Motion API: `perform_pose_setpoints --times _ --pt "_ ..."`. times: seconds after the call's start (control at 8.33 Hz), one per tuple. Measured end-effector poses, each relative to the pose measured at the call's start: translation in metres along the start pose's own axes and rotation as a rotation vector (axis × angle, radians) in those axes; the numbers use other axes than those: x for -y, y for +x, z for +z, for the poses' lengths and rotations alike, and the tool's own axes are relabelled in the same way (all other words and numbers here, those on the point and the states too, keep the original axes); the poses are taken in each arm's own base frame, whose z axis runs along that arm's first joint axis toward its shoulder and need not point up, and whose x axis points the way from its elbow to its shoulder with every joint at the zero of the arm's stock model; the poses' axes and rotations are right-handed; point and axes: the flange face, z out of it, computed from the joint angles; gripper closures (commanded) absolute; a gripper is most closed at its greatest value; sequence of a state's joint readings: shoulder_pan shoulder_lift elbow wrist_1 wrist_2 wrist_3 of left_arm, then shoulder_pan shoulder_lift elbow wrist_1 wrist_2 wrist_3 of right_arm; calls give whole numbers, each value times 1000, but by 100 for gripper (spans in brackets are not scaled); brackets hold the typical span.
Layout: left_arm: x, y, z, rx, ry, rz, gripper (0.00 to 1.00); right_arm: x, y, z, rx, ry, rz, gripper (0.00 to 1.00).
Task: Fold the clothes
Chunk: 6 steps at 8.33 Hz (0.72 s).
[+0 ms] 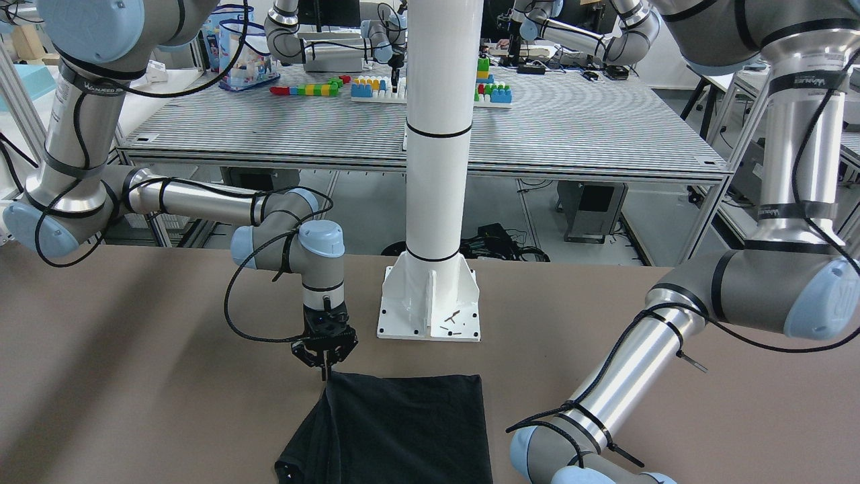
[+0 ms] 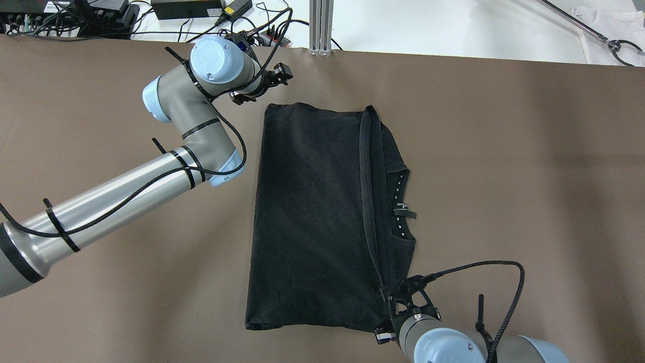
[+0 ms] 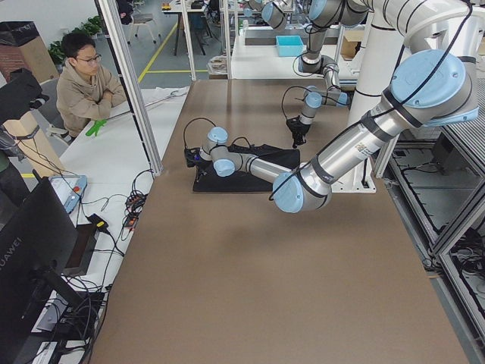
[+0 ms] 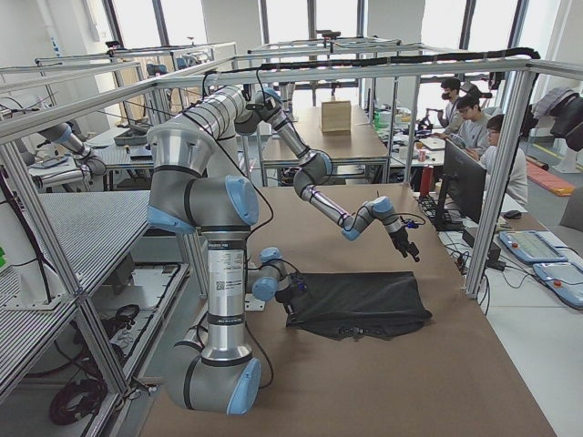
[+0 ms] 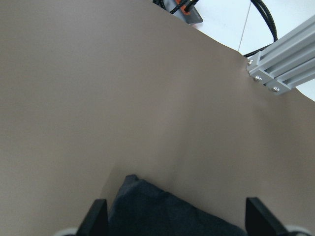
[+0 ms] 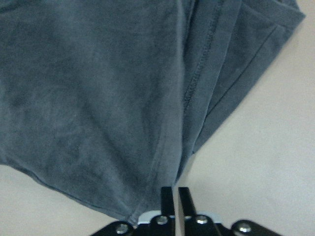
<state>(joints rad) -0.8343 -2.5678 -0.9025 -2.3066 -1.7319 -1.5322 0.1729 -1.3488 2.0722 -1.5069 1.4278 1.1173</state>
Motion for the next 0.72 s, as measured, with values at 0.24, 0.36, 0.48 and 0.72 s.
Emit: perform_pose_setpoints --times 0.24,0.36,0.48,0.72 --pt "0 0 0 3 0 1 0 2 9 0 -9 5 29 6" --pt "1 1 0 4 0 0 0 9 13 -1 -13 13 49 6" --pt "2 1 -1 4 1 0 0 23 16 -2 -17 29 65 6" --pt "2 2 -1 3 1 -2 0 64 8 11 -39 65 63 6"
